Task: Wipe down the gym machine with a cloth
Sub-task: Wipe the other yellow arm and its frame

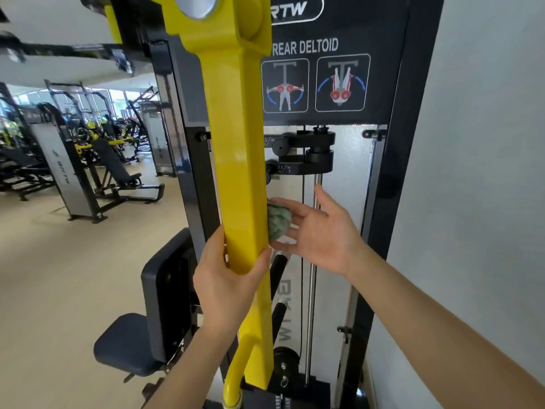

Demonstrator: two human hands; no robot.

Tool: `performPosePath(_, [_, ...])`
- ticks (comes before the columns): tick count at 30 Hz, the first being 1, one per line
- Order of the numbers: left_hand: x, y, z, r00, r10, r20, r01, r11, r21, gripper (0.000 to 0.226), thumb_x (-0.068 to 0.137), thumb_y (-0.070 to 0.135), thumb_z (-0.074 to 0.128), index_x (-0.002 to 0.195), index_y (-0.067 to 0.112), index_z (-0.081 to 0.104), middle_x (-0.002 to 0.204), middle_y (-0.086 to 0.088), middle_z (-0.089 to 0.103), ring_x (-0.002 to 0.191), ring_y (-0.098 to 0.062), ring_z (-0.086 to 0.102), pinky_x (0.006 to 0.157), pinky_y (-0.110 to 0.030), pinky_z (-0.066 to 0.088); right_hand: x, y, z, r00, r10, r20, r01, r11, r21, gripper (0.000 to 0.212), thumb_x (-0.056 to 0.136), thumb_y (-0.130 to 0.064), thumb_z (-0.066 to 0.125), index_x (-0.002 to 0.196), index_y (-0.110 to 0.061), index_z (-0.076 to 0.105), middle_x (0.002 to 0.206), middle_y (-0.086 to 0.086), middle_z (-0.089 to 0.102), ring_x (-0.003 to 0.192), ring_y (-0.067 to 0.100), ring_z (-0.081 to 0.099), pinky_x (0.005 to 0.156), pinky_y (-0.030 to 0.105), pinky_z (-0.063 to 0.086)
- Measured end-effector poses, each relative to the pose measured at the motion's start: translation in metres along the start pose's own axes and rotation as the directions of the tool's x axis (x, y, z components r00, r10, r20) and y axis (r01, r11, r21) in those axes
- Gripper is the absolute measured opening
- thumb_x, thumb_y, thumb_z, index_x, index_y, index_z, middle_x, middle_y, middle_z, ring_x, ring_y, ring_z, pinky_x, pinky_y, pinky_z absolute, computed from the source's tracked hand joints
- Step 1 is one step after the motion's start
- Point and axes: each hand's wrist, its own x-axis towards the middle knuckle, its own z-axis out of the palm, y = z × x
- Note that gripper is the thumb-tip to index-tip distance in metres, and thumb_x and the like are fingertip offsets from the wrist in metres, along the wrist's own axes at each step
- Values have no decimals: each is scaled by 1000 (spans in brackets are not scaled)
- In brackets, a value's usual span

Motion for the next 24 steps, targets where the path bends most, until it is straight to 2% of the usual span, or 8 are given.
performPosePath(3, [1,0,0,1000,0,7,0,1000,5,77,74,71,71,133,25,55,117,10,65,103,-10,63,82,-39,60,-1,16,-6,996,82,-15,-83,994,-71,77,97,-67,34,146,-10,51,153,21,44,144,37,39,119,60,28])
performPosePath(7, [3,1,-1,1000,0,21,0,1000,20,78,69,69,71,133,26,55,115,10,66,102,-10,63,82,-37,60,-1,4,-8,988,150,-32,-154,958,-240,80,97,-68,32,142,-6,54,147,23,49,131,36,50,116,59,33])
performPosePath(9, [6,2,-3,999,6,46,-7,999,34,82,65,73,69,131,26,55,112,9,66,99,-11,64,81,-35,59,2,-18,0,996,93,-5,-92,972,-216,82,97,-70,30,143,-6,54,142,20,54,131,36,51,116,59,34])
performPosePath(11, [13,5,-7,996,16,90,-24,996,90,84,63,76,68,129,28,52,109,11,65,96,-11,64,78,-33,58,6,-39,12,1000,9,10,-7,993,-119,82,97,-71,31,145,-9,51,147,16,51,136,35,47,117,59,29])
performPosePath(14, [25,15,-13,992,31,124,-52,984,171,85,67,73,76,134,33,43,113,15,61,100,-11,62,80,-34,56,9,-50,24,999,-47,23,47,999,-26,79,97,-71,31,148,-13,49,149,13,50,136,31,48,116,57,33])
performPosePath(17, [38,37,-19,991,107,82,-117,984,132,93,66,74,74,142,35,38,124,16,58,106,-9,59,84,-34,54,11,-42,21,1000,28,-1,-28,988,-151,79,97,-71,28,147,-12,51,141,13,56,128,29,54,113,55,38])
performPosePath(21, [65,65,-20,982,184,29,-186,978,97,95,68,73,73,144,34,32,132,13,54,112,-12,58,87,-38,53,14,-52,17,989,136,-56,-147,893,-425,84,97,-70,29,136,-3,60,127,20,64,121,37,58,116,60,32])
performPosePath(24, [76,68,-20,978,210,19,-211,971,116,85,72,74,63,141,30,37,124,9,58,105,-15,61,82,-44,57,15,-78,34,997,76,-7,-72,900,-429,84,97,-71,27,132,-4,64,131,19,63,124,38,55,116,59,33])
